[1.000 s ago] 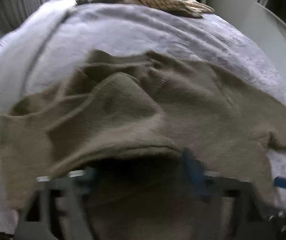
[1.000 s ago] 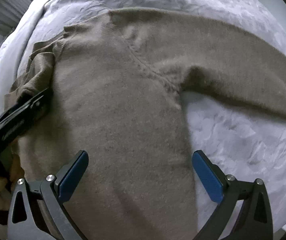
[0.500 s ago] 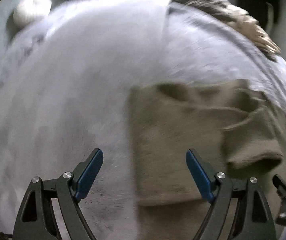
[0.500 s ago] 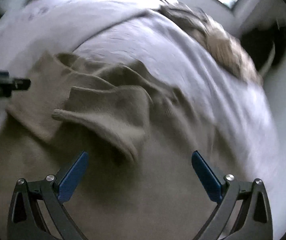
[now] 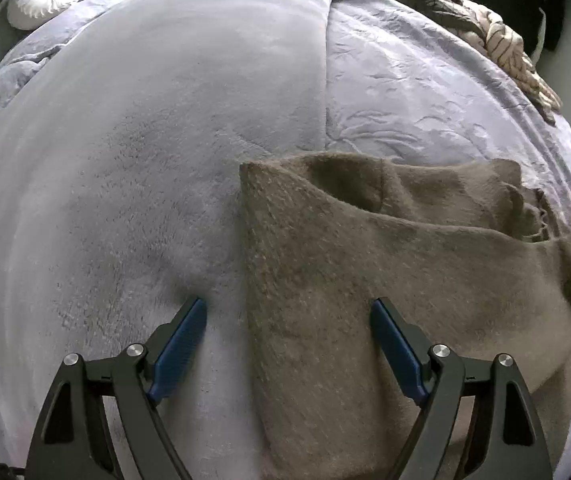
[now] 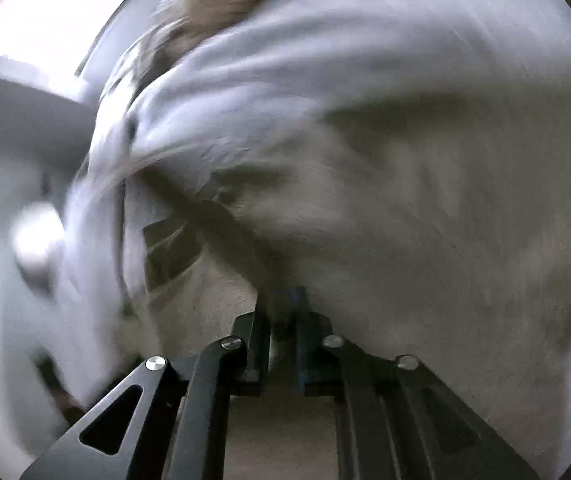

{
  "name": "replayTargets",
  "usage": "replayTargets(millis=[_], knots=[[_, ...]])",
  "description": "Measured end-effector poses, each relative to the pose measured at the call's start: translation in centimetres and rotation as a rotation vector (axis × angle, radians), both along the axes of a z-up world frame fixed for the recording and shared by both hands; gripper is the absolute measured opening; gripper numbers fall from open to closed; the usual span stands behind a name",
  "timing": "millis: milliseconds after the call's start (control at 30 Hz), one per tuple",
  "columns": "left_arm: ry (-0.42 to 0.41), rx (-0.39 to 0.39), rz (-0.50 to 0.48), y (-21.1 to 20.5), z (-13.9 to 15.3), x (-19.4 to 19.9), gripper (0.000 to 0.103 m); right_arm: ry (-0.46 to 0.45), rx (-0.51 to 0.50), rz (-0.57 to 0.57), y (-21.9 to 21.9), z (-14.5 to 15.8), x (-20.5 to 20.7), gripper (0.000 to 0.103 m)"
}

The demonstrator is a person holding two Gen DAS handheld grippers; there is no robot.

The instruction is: Fold small clothes

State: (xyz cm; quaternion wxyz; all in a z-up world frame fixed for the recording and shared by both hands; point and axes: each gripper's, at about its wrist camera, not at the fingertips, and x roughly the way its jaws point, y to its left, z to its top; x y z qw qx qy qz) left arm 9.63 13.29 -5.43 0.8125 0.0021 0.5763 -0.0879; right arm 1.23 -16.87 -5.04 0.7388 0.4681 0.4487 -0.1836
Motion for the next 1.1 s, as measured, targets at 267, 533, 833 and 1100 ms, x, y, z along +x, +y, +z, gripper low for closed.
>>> replayTargets(millis=[267,533,833,1100], knots=[[0.054,-0.111,-0.04,-0.3,-0.1,1.0,0.016,-0.077,0.21,-0.057,0.8,-1.7,-3.0,0.062],[0.066,-0.175,-0.146,2.4,1.5,1.7,0.012,-0.03,0.184,-0.053,1.1,-2.5,-0.5,0.006],[0.04,-0.115,-0.106,3.2,1.4,1.7,0.017,0.024,0.123,-0.025,1.8,-1.8,-2.3,0.027],[0.069,-0.146,-0.195,2.1,3.5,-1.4,0.017,-0.02,0.103,-0.072,-1.2,-0.6,-2.2,0.008]])
